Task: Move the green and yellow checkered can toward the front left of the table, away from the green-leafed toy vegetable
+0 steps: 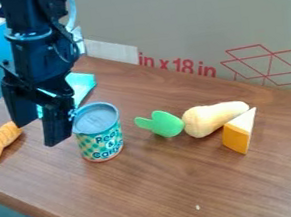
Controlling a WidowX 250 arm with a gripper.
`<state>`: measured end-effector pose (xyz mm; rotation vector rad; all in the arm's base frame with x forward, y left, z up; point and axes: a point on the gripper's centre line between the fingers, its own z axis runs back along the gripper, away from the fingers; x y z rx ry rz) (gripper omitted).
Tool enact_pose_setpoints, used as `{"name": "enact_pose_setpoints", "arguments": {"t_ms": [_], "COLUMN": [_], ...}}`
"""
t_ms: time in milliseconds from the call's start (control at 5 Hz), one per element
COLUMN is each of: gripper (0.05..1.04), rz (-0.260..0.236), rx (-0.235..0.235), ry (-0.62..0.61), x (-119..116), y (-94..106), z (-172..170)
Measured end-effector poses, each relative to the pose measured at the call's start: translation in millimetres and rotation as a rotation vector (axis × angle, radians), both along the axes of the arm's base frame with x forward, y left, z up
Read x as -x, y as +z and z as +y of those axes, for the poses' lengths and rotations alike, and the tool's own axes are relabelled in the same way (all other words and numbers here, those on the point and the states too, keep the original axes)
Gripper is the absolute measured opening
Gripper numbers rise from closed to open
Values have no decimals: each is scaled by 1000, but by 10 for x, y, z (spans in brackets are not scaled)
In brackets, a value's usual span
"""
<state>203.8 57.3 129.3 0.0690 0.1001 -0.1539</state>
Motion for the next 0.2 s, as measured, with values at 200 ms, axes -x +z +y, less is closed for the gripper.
{"name": "enact_pose_setpoints", "arguments": {"t_ms": [200], "gripper": [1007], "rz": [-72], "rx": [130], "ry": [-91], "x": [-22], "y": [44], "z": [-32]}}
